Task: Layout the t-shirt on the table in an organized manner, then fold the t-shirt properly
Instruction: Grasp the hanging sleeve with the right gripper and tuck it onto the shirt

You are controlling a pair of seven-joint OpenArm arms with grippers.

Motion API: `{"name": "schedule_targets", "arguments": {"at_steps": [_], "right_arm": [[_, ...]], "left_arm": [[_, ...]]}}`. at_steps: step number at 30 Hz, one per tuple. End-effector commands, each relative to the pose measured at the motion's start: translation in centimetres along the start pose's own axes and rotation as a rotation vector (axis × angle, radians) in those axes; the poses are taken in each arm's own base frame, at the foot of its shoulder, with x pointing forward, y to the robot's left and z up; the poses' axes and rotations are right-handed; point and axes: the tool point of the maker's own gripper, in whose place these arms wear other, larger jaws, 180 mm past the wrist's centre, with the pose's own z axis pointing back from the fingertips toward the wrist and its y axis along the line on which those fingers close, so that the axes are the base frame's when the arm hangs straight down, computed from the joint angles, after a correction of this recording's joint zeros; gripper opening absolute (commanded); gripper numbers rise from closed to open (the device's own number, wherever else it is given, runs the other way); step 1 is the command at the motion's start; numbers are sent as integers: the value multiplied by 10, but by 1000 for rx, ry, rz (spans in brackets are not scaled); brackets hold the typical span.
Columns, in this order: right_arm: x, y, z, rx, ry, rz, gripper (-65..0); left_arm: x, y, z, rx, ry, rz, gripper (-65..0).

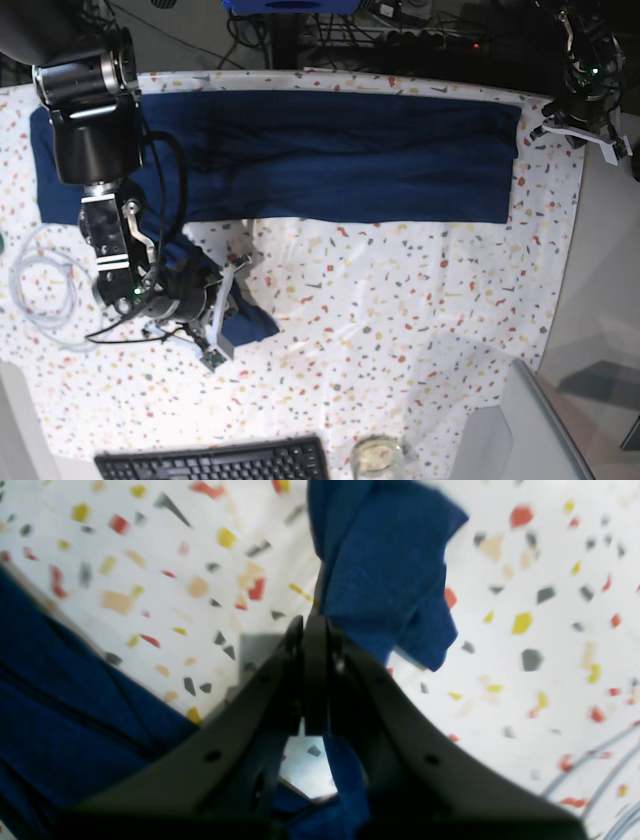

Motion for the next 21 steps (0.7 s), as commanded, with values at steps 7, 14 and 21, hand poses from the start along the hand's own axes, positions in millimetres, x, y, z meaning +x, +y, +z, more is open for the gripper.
{"name": "schedule_targets", "arguments": {"at_steps": [7, 14, 21], "right_arm": [[29, -4, 40, -110, -71, 23, -650], [8, 35, 83, -126, -86, 64, -650], [-37, 81, 96, -64, -47, 30, -650]], "left_arm": [[15, 4, 1, 9, -45, -9, -650], [16, 4, 1, 10, -47, -9, -650], [16, 5, 0, 11, -46, -11, -650]]}}
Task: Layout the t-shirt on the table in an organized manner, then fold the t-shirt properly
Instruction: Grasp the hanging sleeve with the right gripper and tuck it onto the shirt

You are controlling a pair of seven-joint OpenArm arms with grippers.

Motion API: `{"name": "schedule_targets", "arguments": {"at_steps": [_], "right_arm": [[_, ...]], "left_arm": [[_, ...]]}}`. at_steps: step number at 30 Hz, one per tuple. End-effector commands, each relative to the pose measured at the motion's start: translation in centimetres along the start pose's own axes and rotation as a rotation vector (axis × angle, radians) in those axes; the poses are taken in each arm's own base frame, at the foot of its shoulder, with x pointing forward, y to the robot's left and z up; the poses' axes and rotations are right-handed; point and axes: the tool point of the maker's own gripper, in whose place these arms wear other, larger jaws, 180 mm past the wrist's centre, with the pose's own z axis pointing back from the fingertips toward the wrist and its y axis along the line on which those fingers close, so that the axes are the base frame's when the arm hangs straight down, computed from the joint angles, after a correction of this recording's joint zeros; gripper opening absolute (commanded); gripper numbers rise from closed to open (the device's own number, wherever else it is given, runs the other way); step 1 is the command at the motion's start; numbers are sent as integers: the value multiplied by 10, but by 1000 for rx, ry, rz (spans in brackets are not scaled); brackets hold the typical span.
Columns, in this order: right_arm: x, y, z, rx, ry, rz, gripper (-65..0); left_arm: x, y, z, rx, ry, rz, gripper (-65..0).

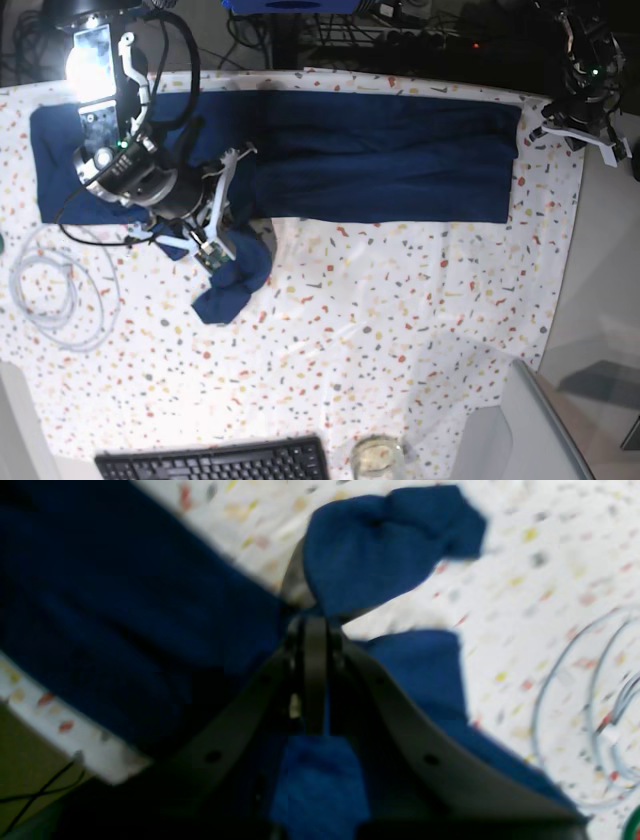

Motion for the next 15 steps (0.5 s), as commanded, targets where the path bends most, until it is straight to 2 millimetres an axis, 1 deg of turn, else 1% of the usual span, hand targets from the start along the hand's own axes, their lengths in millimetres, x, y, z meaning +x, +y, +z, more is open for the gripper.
{"name": "schedule_targets", "arguments": {"at_steps": [1, 3, 5, 10, 12, 14, 15], "right_arm": [[12, 3, 3, 5, -49, -2, -650], [3, 19, 1, 42, -29, -6, -650], [-8, 36, 2, 76, -7, -5, -650], [-16, 77, -1, 166, -62, -25, -650], [-22, 84, -6, 186, -62, -38, -650], [-30, 84, -10, 190, -36, -46, -648], [-31, 84, -10, 190, -34, -48, -647]], "left_arm": [[15, 4, 1, 8, -45, -9, -650], [19, 2, -1, 6, -53, -6, -650], [16, 2, -3, 7, -44, -1, -650], [14, 1, -4, 5, -39, 4, -650], [14, 1, -4, 5, -39, 4, -650], [14, 1, -3, 5, -39, 3, -650], [16, 2, -3, 5, -44, 3, -650]]}}
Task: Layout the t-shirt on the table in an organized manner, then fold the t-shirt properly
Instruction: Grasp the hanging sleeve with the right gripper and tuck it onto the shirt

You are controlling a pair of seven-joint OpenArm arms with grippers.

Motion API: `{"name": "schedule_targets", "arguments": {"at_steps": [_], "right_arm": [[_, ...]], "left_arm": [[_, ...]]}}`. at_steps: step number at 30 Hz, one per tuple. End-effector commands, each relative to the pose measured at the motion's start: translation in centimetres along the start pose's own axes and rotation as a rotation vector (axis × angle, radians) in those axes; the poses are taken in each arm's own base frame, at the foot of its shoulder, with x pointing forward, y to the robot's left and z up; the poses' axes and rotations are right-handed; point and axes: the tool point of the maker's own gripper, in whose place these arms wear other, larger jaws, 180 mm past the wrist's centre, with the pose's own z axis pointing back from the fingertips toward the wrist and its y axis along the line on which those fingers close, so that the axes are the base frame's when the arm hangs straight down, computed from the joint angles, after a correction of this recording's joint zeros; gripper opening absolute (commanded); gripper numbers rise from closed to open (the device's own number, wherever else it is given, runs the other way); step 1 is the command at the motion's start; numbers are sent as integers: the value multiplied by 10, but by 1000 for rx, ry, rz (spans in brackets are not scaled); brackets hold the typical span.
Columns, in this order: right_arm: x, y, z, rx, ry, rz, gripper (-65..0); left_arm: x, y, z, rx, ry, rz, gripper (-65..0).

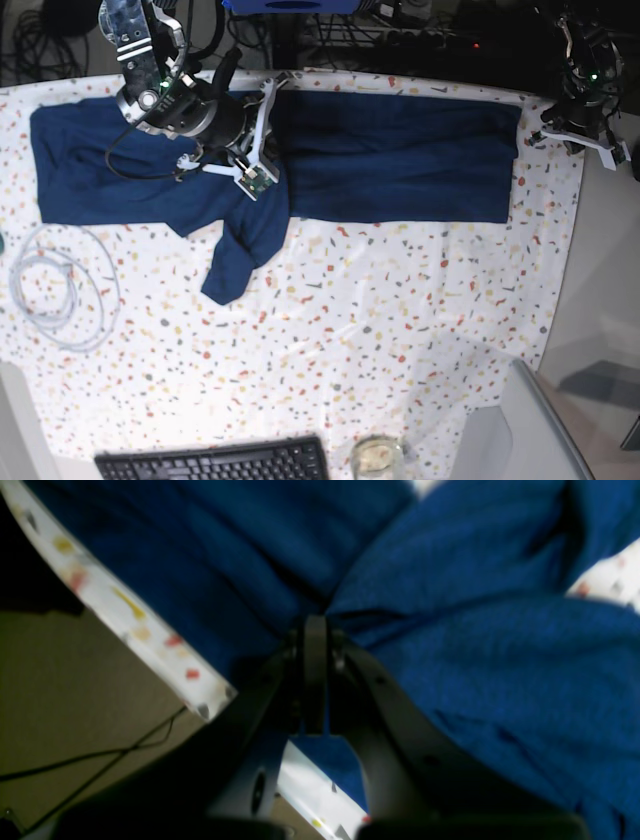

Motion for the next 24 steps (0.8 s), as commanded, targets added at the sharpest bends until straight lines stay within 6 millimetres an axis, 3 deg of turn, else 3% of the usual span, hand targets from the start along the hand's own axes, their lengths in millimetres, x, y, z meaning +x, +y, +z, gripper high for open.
{"name": "schedule_targets", "arguments": {"at_steps": [1, 3, 6, 9, 12, 17, 21, 24], "right_arm": [[15, -1, 3, -2, -55, -3, -644], [22, -4, 8, -13, -75, 8, -594], [47, -11, 21, -45, -146, 40, -450], [80, -51, 28, -132, -215, 45, -314], [100, -100, 4, -176, -189, 27, -227], [97, -161, -43, -176, -50, -73, -218], [92, -196, -49, -242, -33, -204, -218], [96, -203, -53, -257, -97, -230, -218]], "left_arm": [[14, 5, 3, 8, -43, -10, -650], [17, 7, 5, 12, -51, -12, -650], [22, 34, 14, 74, -74, 18, -650], [21, 55, 19, 109, -77, 32, -650], [13, 55, 25, 40, -63, -4, -650], [0, 65, 37, 4, -63, 25, -650], [-2, 70, 39, 10, -59, 21, -650], [-6, 73, 41, 15, -48, 14, -650]]}}
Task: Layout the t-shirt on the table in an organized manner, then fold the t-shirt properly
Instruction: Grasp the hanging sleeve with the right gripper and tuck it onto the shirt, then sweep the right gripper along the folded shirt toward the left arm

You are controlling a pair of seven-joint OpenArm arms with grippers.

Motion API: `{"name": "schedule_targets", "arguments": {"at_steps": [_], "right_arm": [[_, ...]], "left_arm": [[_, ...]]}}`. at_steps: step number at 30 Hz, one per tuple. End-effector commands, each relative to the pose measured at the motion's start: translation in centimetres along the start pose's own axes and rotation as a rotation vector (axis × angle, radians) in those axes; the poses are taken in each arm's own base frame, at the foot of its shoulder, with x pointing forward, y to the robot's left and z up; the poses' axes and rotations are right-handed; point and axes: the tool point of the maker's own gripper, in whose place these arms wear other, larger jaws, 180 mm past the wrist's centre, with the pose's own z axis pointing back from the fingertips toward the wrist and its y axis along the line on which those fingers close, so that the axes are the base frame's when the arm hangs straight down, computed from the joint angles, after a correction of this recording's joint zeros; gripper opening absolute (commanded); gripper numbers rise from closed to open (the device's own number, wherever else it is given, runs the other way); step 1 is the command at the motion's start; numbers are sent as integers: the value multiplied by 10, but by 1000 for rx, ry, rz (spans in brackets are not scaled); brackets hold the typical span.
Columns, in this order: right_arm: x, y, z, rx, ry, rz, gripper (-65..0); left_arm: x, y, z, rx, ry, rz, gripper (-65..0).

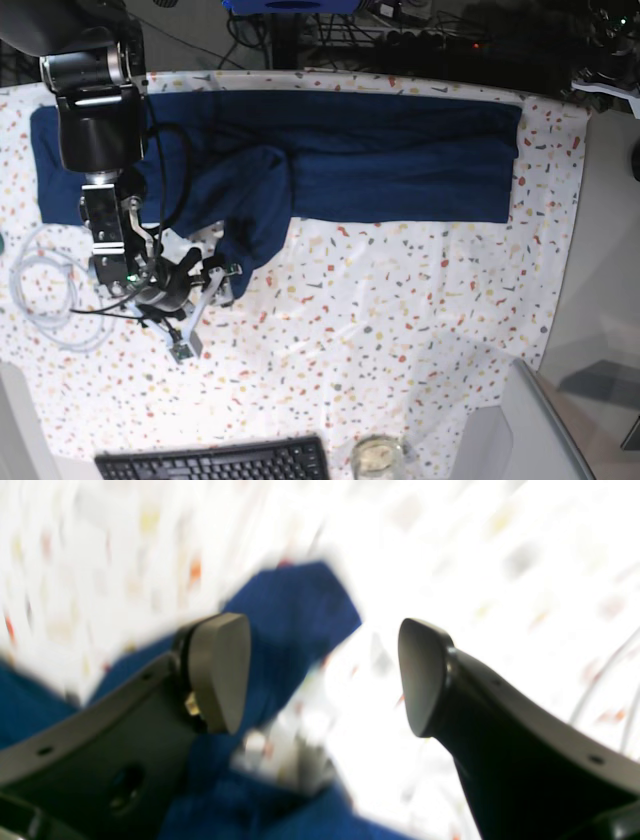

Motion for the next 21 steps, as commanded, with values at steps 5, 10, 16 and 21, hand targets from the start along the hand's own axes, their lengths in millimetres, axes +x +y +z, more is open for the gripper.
{"name": "schedule_targets", "arguments": {"at_steps": [5, 10, 16, 21], "right_arm": [[-3, -2, -14, 7, 22, -41, -218], [-17, 0, -22, 25, 79, -57, -308], [12, 34, -4, 77, -55, 3, -615], [33, 88, 33, 131, -137, 178, -650]], "left_arm": [[9, 6, 3, 9, -29, -13, -650], [-1, 8, -1, 10, -5, 2, -650], [-1, 16, -3, 21, 2, -2, -650], [19, 21, 0, 31, -35, -39, -650]]}}
